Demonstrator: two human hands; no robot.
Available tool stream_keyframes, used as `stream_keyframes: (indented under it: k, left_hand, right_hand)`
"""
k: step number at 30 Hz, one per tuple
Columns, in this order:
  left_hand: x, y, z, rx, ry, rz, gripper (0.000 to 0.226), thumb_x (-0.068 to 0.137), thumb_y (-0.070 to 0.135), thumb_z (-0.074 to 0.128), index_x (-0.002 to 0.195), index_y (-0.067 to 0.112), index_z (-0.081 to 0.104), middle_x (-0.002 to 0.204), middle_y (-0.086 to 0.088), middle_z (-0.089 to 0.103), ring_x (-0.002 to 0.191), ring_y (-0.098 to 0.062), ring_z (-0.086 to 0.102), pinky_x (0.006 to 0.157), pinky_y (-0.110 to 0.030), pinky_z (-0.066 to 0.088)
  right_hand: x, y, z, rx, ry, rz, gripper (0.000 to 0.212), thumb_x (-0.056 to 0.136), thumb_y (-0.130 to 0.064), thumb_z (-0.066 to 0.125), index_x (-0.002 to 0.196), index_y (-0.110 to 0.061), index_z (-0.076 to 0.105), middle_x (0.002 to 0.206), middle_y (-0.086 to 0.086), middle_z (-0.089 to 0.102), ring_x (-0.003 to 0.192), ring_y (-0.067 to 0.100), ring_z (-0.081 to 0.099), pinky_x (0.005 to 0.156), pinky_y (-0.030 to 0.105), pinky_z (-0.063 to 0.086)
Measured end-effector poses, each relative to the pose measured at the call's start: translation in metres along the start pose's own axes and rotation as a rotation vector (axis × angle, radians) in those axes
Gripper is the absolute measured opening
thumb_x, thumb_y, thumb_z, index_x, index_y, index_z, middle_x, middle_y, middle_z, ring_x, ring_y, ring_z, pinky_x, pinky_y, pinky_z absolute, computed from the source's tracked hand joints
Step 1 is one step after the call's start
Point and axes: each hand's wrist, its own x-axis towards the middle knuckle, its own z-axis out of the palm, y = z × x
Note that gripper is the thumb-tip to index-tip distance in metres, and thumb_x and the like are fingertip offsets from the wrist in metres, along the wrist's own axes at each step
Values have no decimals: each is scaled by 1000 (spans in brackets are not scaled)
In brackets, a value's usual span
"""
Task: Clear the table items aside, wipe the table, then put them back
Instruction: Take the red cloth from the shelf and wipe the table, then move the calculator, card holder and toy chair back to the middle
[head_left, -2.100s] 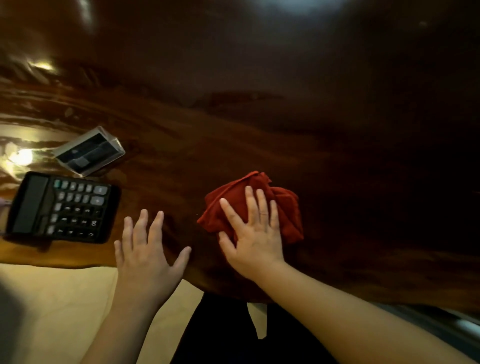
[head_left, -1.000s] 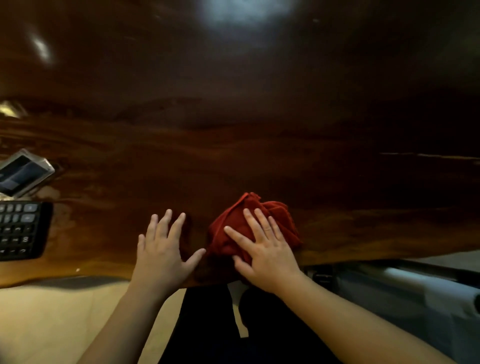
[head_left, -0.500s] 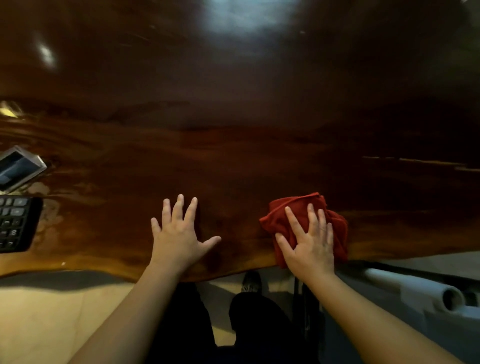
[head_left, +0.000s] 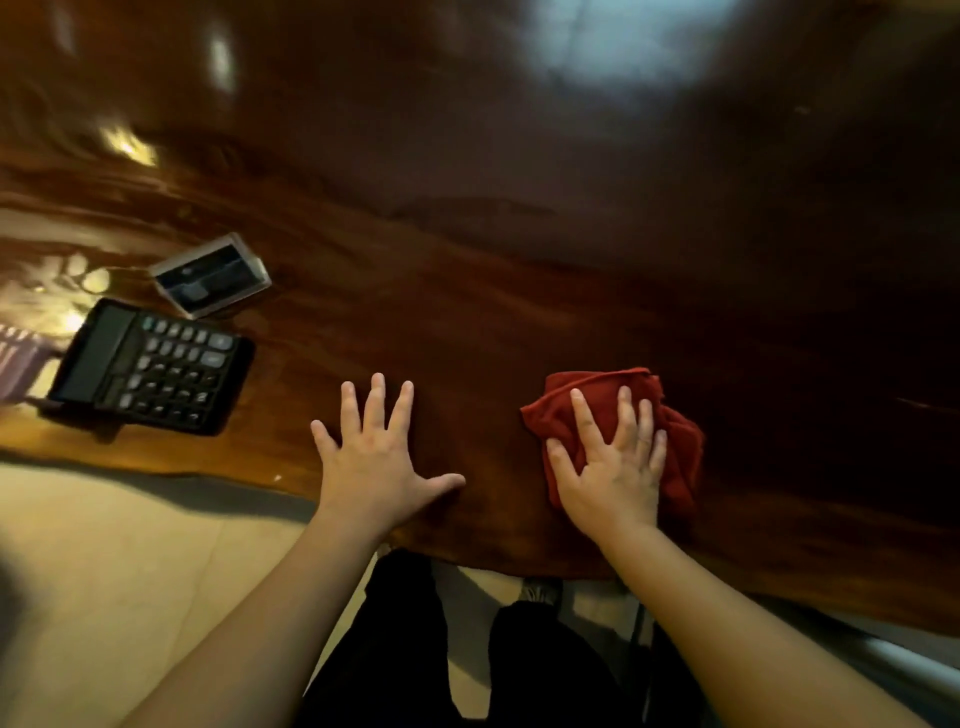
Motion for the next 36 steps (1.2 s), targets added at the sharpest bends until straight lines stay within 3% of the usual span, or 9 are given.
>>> stream_keyframes:
  k: [5, 11, 16, 22, 26, 30, 36]
  left_hand:
    - [-2, -34, -3, -10, -28, -75, 141, 38, 109, 21, 154, 36, -14, 168, -4, -12, 150, -36, -17, 113, -70, 4]
    - [-12, -51, -2, -102, 45, -19, 131, 52, 101, 38, 157, 34, -2, 168, -3, -3, 151, -30, -15, 116, -63, 4]
    - [-17, -60, -8, -169, 85, -9, 118, 64, 91, 48, 157, 33, 5, 168, -2, 4, 152, -27, -11, 119, -55, 5]
    - [-20, -94, -33, -281, 222, -34, 100, 77, 71, 62, 156, 26, 21, 164, -5, 23, 152, -28, 6, 121, -47, 16]
    - [-14, -131, -57, -291, 291, -115, 99, 77, 69, 64, 155, 22, 26, 161, -9, 29, 152, -31, 12, 120, -53, 21]
    - [-8, -171, -76, -294, 372, -207, 98, 73, 65, 71, 150, 17, 34, 157, -15, 35, 148, -37, 20, 115, -58, 28]
    - [1, -221, -87, -461, 453, -367, 88, 77, 58, 72, 146, 17, 38, 143, -11, 45, 128, -33, 45, 100, -49, 45]
  right_hand:
    - [10, -67, 11, -37, 3, -173, 73, 91, -75, 23, 156, -51, 3, 168, 10, -5, 153, 32, -13, 120, 54, -10]
    - [12, -112, 23, -76, -23, -395, 74, 91, -75, 28, 157, -52, 2, 168, 9, -6, 153, 31, -17, 120, 55, -11]
    - [14, -117, 13, -124, -96, -422, 75, 89, -79, 25, 154, -56, -5, 165, 7, -12, 151, 32, -18, 119, 56, -10]
    - [26, -138, -17, -180, -116, -393, 73, 79, -83, 38, 144, -50, 37, 155, 14, 25, 144, 36, 14, 111, 62, 20]
    - [36, -159, -27, -247, 11, -510, 61, 76, -79, 49, 117, -35, 62, 131, 7, 51, 126, 31, 39, 102, 63, 33]
    - [49, -196, -36, -154, 54, -530, 52, 82, -73, 48, 103, -29, 65, 106, -3, 59, 103, 22, 55, 87, 47, 45]
    - [77, -267, -44, -22, -80, -590, 53, 90, -61, 57, 131, -28, 55, 128, -4, 57, 117, 18, 52, 91, 37, 50]
